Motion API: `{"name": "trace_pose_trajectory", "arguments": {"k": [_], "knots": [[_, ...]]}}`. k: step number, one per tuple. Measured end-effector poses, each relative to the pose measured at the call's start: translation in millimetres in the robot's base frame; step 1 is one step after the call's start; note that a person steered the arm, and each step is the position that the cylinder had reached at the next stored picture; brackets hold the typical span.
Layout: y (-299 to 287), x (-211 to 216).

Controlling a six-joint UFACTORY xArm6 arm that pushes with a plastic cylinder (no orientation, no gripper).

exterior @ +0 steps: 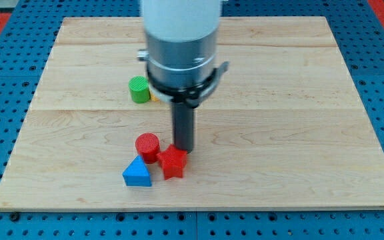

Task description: Push blue cube into red blocks and blue triangle

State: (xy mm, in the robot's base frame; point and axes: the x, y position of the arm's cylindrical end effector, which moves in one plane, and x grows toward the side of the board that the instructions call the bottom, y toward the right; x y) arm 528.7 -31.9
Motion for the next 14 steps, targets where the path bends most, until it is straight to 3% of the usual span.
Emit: {"name": "trace_pose_trajectory", "arguments": {"k": [1, 2, 4, 7, 9, 10, 11, 14], "knots": [[28.8, -10.5], [99.4, -67.8], [133.8, -183.8], [45.9, -270.3], [-32.1, -277.4], [22.7, -281.2], [15.4, -299.8], [-121.1, -306.5]]}}
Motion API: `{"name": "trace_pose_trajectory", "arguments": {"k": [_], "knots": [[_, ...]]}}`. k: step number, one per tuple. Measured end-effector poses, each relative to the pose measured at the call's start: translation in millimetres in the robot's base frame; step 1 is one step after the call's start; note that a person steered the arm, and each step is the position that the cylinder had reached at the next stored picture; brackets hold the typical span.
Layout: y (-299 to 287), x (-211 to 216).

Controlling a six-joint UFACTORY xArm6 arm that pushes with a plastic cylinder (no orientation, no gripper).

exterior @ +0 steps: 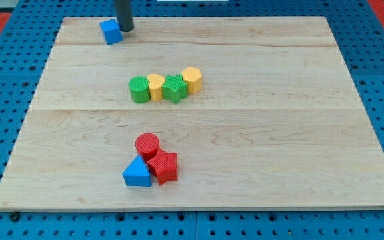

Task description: Push blue cube into red blocks and blue triangle

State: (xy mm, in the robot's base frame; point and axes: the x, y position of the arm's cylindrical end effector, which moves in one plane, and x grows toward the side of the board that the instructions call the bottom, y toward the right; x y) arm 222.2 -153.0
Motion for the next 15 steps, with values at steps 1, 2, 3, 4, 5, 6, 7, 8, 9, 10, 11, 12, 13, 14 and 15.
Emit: {"name": "trace_pose_trajectory", "arguments": {"k": [1, 2, 3, 4, 5, 6, 7, 8, 9, 10, 11, 12, 13, 14, 15], "knots": [[-36.9, -8.3], [-70.0, 7.9], [-85.6, 36.8], [-89.4, 65.5], [-64.7, 96.8], [-51.1, 134.2], [-83.7, 144.9], [-89.8, 169.4], [-68.7, 205.5], [-33.2, 228.3], [-35.7, 217.1], [-13.4, 212.0], [23.2, 255.4], [43.5, 289.7], [41.6, 295.1]]}}
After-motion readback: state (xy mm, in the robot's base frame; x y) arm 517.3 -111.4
